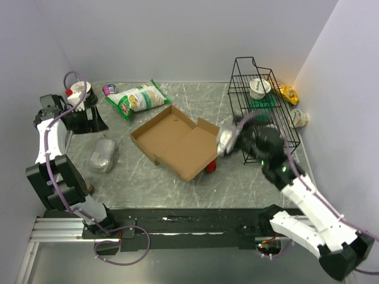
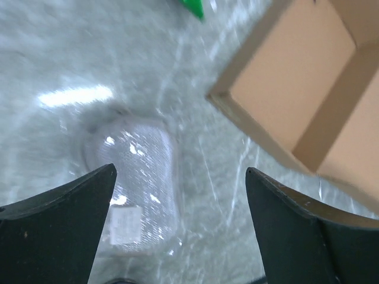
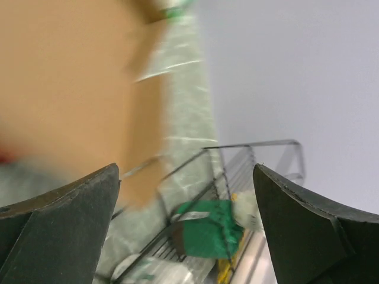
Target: Unpack the express box
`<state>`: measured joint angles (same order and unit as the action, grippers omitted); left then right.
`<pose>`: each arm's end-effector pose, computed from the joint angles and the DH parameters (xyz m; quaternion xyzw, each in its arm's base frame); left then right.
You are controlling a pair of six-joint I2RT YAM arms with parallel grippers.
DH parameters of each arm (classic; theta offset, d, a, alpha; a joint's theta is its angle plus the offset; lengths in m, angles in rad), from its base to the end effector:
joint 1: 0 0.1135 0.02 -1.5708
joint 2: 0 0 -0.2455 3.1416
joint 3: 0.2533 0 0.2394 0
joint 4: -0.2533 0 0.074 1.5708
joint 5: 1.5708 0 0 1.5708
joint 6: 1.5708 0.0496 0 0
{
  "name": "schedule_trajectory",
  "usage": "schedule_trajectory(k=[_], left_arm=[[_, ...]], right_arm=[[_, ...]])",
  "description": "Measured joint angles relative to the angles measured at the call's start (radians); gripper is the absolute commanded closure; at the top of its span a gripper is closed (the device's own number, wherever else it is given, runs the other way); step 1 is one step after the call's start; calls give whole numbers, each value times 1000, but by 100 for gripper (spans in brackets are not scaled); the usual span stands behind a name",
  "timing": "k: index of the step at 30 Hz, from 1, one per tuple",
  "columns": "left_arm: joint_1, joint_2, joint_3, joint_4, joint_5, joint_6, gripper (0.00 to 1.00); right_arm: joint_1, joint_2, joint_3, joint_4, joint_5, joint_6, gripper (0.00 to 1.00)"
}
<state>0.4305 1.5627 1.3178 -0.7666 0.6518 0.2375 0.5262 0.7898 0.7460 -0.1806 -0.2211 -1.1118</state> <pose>0.3012 0.1052 0.2649 0.0002 0.9148 -0.2050 0.3479 0.1681 0.1102 0.3104 -0.6146 0.4805 -0.0963 0.6182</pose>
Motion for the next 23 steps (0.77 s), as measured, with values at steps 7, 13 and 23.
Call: schedule_trajectory(k=[7, 13, 23], left_arm=[[-6, -18, 101, 120, -108, -124, 3], [-9, 13, 383, 131, -185, -158, 4], [-31, -27, 364, 134, -244, -172, 4]], right_arm=[[-19, 330, 623, -144, 156, 409, 0], [-20, 506, 883, -282, 332, 733, 0], [-21, 517, 781, -299, 519, 985, 0]])
